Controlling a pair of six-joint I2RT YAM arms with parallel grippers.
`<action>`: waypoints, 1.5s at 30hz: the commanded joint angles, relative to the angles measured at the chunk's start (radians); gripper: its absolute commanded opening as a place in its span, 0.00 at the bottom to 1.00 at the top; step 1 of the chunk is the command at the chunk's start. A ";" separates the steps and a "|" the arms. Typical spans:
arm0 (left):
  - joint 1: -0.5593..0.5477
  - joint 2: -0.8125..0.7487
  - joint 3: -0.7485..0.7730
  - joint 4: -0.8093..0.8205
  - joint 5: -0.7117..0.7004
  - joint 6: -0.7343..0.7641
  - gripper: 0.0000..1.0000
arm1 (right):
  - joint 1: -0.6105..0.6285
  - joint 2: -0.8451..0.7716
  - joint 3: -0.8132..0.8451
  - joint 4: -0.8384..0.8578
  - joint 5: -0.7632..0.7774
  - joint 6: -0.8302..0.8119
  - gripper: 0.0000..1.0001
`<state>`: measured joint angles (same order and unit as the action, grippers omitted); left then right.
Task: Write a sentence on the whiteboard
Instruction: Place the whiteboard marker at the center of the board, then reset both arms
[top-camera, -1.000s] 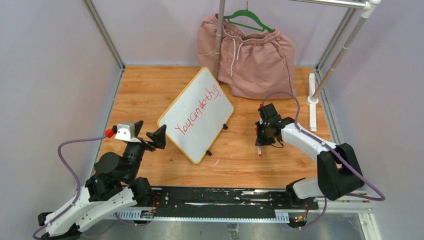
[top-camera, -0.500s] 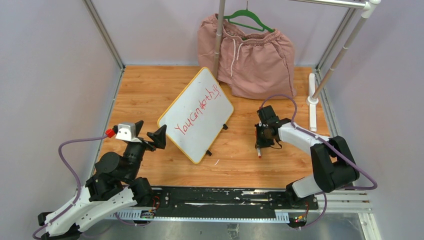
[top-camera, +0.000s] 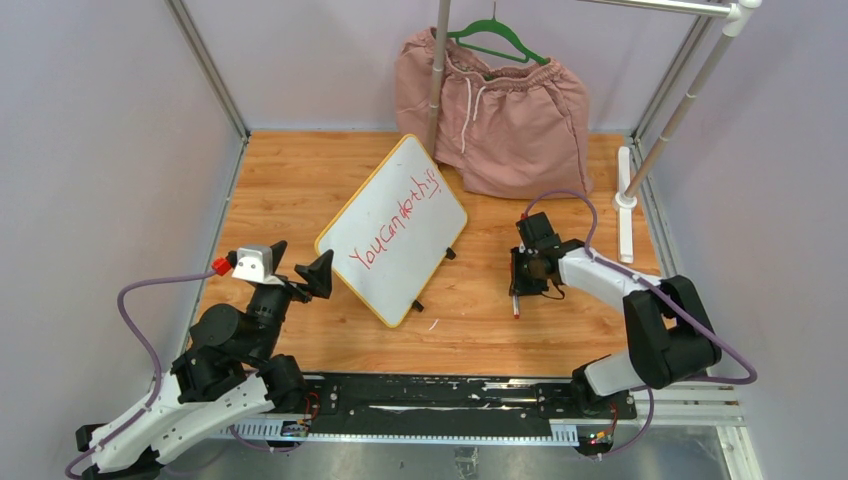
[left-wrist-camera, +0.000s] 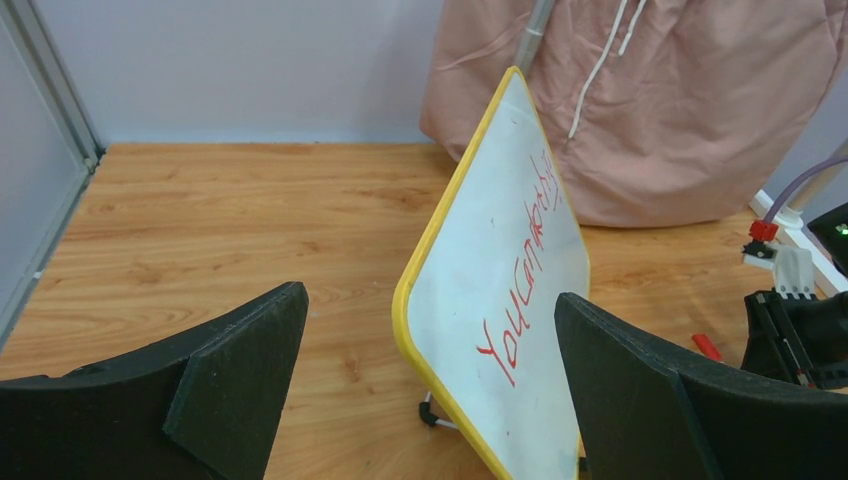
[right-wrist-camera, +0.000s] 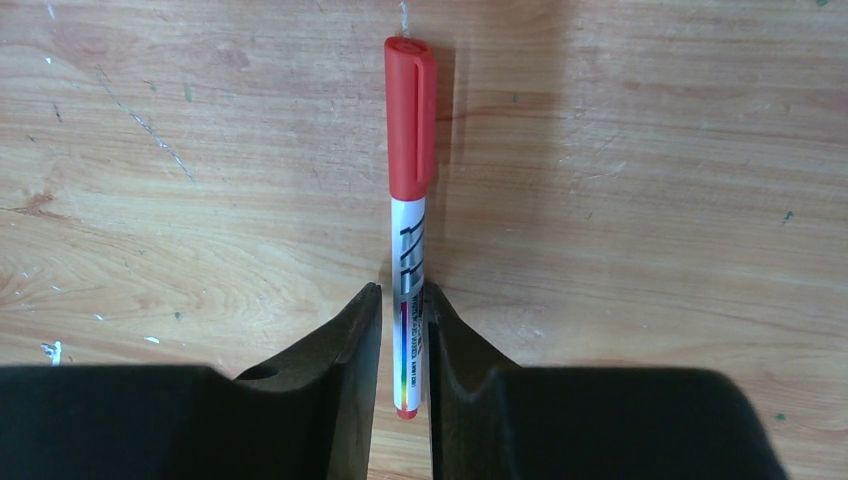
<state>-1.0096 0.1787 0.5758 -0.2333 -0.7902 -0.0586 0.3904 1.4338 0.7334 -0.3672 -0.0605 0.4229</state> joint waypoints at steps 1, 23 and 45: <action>-0.001 -0.003 -0.010 0.017 0.002 0.012 1.00 | -0.019 0.005 -0.047 -0.019 0.023 0.000 0.26; 0.000 0.042 -0.009 0.020 0.032 0.005 1.00 | -0.037 -0.076 -0.038 -0.025 0.022 -0.011 0.32; -0.001 0.267 0.344 -0.585 -0.149 -1.014 1.00 | -0.039 -0.510 -0.006 -0.098 0.115 0.050 0.42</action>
<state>-1.0096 0.4534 0.8639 -0.7231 -0.9264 -0.8772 0.3634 1.0153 0.7139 -0.4664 0.0128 0.3901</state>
